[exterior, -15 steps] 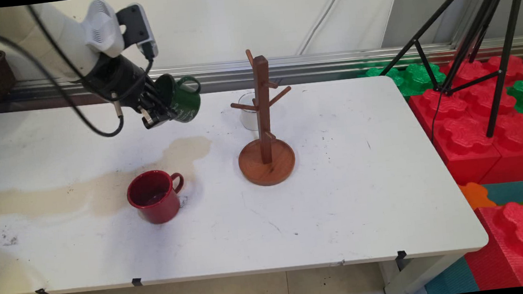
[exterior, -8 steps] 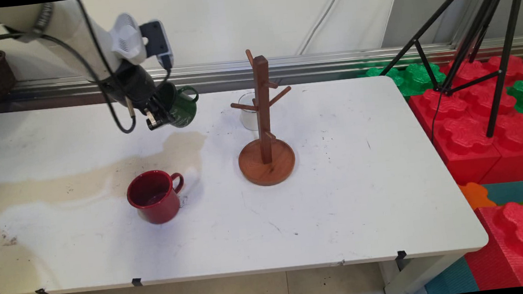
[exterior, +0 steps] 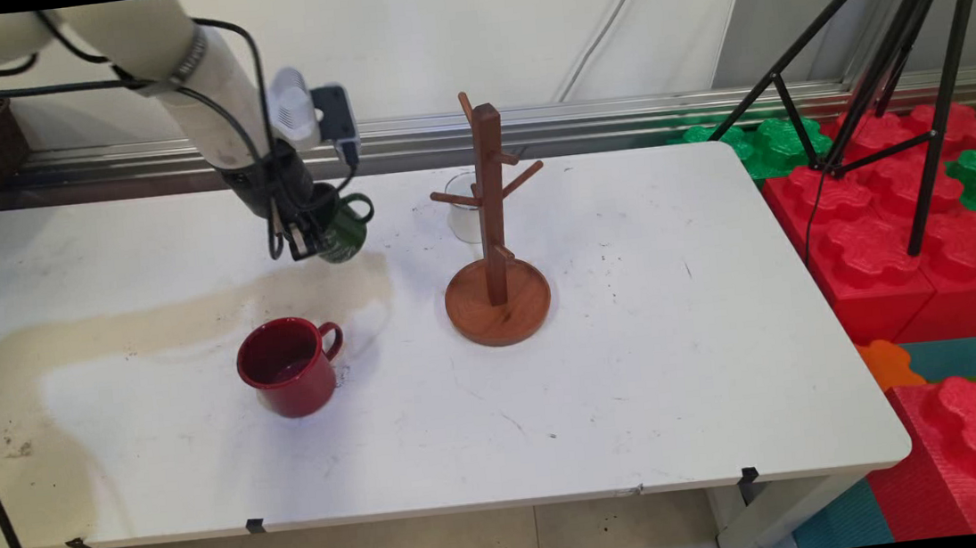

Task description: Place the picked object on the table

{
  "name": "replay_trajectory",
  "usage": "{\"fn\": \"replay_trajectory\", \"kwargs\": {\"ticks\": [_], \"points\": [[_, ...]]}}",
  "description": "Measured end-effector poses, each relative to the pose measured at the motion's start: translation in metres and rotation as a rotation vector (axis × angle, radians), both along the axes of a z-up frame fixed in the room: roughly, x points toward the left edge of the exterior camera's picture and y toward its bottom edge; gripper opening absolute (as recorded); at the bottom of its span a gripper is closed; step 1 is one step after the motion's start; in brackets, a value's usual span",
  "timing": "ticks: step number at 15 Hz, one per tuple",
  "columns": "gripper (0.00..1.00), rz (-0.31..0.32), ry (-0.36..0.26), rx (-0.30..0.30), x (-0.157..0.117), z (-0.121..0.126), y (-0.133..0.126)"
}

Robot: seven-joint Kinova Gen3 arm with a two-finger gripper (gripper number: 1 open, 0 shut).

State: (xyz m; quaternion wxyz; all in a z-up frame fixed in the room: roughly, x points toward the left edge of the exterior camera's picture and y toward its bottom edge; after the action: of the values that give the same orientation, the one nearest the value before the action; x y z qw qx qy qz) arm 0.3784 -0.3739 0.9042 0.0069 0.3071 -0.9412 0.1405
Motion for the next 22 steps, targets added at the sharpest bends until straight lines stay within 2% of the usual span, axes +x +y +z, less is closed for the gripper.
{"fn": "replay_trajectory", "kwargs": {"ticks": [5,9,17,22], "points": [[0.00,-0.003,-0.051,0.082,-0.010,-0.026,-0.022],[0.00,-0.005,-0.078,0.125,-0.018,-0.041,-0.033],[0.00,-0.009,-0.111,0.174,-0.029,-0.059,-0.046],[0.00,-0.014,-0.128,0.185,-0.031,-0.065,-0.049]]}}
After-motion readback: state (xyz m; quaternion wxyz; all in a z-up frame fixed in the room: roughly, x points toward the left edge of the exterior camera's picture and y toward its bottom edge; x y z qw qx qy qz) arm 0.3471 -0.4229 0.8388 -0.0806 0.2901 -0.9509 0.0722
